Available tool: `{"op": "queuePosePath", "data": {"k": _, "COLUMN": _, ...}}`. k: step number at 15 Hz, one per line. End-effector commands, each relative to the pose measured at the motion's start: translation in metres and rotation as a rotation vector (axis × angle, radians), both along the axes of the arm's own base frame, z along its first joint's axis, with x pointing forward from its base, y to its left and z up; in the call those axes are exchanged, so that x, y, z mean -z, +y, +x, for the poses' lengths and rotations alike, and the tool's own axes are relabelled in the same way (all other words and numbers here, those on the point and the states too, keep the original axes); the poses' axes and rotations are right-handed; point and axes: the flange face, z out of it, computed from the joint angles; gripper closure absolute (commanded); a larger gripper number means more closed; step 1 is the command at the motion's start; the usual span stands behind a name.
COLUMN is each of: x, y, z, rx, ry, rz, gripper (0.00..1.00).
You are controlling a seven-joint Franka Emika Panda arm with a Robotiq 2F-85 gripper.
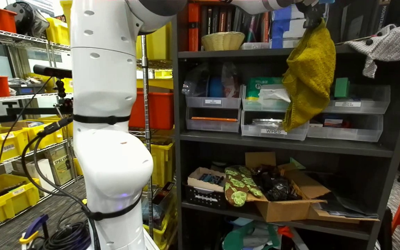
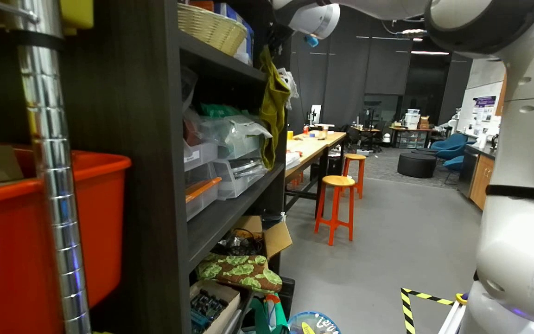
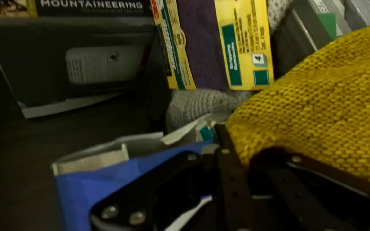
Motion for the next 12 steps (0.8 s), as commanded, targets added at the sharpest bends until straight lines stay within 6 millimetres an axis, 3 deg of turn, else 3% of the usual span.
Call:
{"op": "queuePosePath", "data": {"k": 1, "x": -0.017, "y": -0.031, "z": 0.013, "rx": 0.059, "ry": -0.008, "rz": 0.081, "gripper": 0.99}}
{"op": "queuePosePath", "data": {"k": 5, "x": -0.014, "y": -0.044, "z": 0.02, "rx": 0.075, "ry": 0.012, "rz": 0.105, "gripper": 0.99}}
{"op": "queuePosePath", "data": {"k": 12, "x": 0.019, "y": -0.027, "z": 0.041, "rx": 0.041, "ry": 0.11, "rz": 0.082, "gripper": 0.99}}
